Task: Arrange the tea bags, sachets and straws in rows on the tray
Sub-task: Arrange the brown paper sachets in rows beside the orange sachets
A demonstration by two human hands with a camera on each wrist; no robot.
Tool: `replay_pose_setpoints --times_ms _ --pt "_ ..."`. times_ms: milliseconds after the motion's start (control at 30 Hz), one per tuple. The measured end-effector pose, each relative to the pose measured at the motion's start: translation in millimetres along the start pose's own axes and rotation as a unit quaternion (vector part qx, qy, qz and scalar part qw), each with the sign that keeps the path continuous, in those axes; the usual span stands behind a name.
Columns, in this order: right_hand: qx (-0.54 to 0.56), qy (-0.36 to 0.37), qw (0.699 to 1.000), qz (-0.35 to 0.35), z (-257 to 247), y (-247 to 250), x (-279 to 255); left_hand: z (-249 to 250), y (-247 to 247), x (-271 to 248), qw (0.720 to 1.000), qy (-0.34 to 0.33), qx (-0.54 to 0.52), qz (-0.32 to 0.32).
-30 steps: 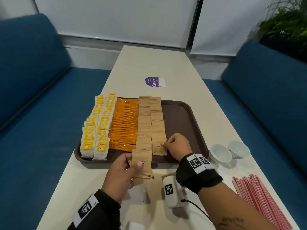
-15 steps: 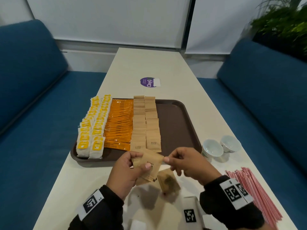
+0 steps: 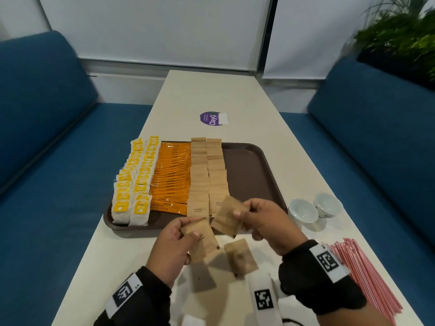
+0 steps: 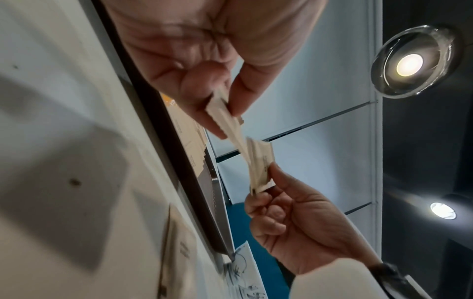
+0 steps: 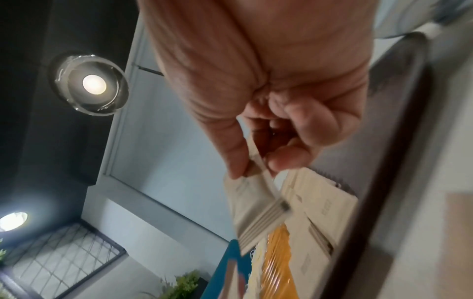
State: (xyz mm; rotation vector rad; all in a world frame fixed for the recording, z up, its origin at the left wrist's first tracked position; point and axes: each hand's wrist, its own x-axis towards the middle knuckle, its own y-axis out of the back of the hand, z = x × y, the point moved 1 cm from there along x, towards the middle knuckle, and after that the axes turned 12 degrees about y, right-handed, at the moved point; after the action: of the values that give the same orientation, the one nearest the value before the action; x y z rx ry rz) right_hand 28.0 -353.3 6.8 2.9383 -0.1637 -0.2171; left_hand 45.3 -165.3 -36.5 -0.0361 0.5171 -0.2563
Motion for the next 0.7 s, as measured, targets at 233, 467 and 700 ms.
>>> replay_pose_setpoints --times_ms 233,467,700 --pt "-0.180 0.001 0.984 0.005 -10 -4 59 0 17 6 1.000 0.015 0.012 0.019" --pt "-0.312 -0.108 0.943 -0.041 14 -22 94 0 24 8 1.000 0.007 0.021 0.017" --pt "-0.308 -0.140 0.941 -0.019 15 -25 106 -1 23 12 1.000 0.005 0.024 0.006"
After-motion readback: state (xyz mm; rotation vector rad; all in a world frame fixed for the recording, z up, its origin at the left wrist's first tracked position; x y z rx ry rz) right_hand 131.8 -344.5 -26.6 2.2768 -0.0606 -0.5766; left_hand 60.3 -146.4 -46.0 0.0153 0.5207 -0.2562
